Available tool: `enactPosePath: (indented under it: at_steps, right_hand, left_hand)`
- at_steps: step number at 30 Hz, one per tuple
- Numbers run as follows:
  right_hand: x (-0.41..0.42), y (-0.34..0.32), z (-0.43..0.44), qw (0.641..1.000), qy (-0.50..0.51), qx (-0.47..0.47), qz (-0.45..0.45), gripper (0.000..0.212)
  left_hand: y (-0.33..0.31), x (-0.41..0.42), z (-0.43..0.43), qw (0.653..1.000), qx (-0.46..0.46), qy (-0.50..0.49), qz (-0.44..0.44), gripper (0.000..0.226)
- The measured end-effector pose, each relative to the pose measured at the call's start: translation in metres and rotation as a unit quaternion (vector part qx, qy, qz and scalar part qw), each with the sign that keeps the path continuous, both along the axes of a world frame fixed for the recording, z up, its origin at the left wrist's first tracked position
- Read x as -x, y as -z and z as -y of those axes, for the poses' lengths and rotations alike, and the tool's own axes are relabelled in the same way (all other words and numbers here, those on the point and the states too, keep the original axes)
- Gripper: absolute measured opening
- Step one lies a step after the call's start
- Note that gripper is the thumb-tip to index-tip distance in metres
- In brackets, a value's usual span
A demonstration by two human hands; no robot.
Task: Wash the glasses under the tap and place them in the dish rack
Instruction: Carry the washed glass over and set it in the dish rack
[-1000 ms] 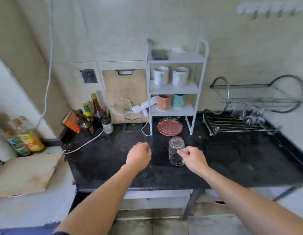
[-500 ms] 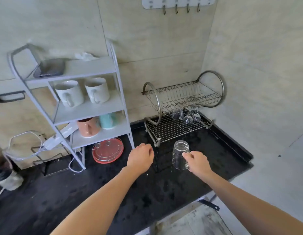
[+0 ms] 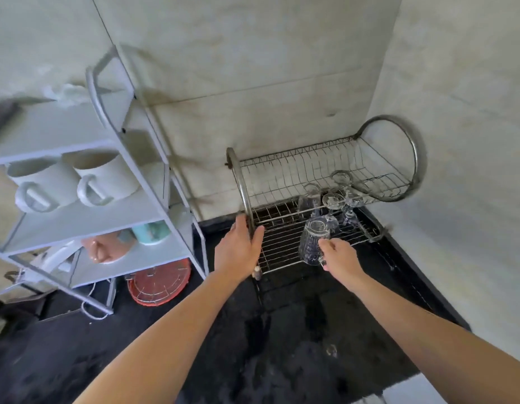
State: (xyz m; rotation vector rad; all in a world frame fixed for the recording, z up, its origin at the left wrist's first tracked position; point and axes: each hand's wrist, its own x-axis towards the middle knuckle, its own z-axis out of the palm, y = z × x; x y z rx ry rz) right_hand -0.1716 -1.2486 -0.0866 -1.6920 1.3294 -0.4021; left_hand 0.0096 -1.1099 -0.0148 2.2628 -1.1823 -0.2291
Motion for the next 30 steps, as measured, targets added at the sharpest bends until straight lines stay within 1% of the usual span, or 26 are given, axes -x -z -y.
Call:
enactPosePath:
  at_steps: [4,6,8,11,14,16,19,21,22,24,25,27,30]
  right_hand:
    - [-0.042,0.018,0.056,0.995,-0.093,0.006,-0.029,0.035]
    - [-0.062,0.027,0.076,0.994,-0.105,-0.001,-0.035,0.027]
    - [-0.08,0.035,0.09,0.994,-0.104,0.013,-0.02,0.023]
    - [-0.106,0.038,0.101,0.994,-0.103,0.046,-0.004,0.037]
    - [-0.124,0.059,0.116,0.991,-0.093,0.086,0.039,0.055]
    - [-0.133,0.077,0.125,0.991,-0.086,0.083,0.055,0.054]
    - [-0.138,0.089,0.131,0.988,-0.095,0.109,0.062,0.05]
    - [-0.138,0.093,0.133,0.987,-0.109,0.108,0.05,0.046]
    - [-0.137,0.094,0.133,0.987,-0.113,0.107,0.046,0.048]
    - [-0.134,0.091,0.132,0.987,-0.119,0.103,0.036,0.06]
    - [-0.132,0.085,0.13,0.988,-0.118,0.096,0.023,0.06]
    - [-0.124,0.076,0.122,0.99,-0.117,0.075,-0.024,0.048]
    - [-0.1,0.064,0.101,0.982,-0.131,0.12,-0.07,0.047]
  left_hand:
    - [0.01,0.006,0.021,0.999,0.016,-0.044,-0.016,0.032]
    - [0.014,0.009,0.024,0.997,0.018,-0.063,-0.032,0.026]
    - [0.017,0.012,0.025,0.996,0.02,-0.072,-0.042,0.023]
    - [0.022,0.013,0.028,0.995,0.021,-0.084,-0.042,0.022]
    - [0.025,0.016,0.029,0.994,0.037,-0.091,-0.053,0.019]
    - [0.028,0.016,0.03,0.993,0.048,-0.095,-0.05,0.022]
    - [0.032,0.016,0.032,0.992,0.057,-0.102,-0.054,0.02]
    - [0.035,0.017,0.034,0.99,0.066,-0.107,-0.061,0.02]
    - [0.035,0.017,0.034,0.99,0.068,-0.11,-0.06,0.022]
    - [0.035,0.018,0.034,0.99,0.067,-0.11,-0.055,0.023]
    - [0.034,0.017,0.033,0.99,0.067,-0.108,-0.054,0.022]
    - [0.031,0.017,0.031,0.992,0.065,-0.098,-0.051,0.022]
    - [0.028,0.016,0.024,0.994,0.061,-0.08,-0.046,0.03]
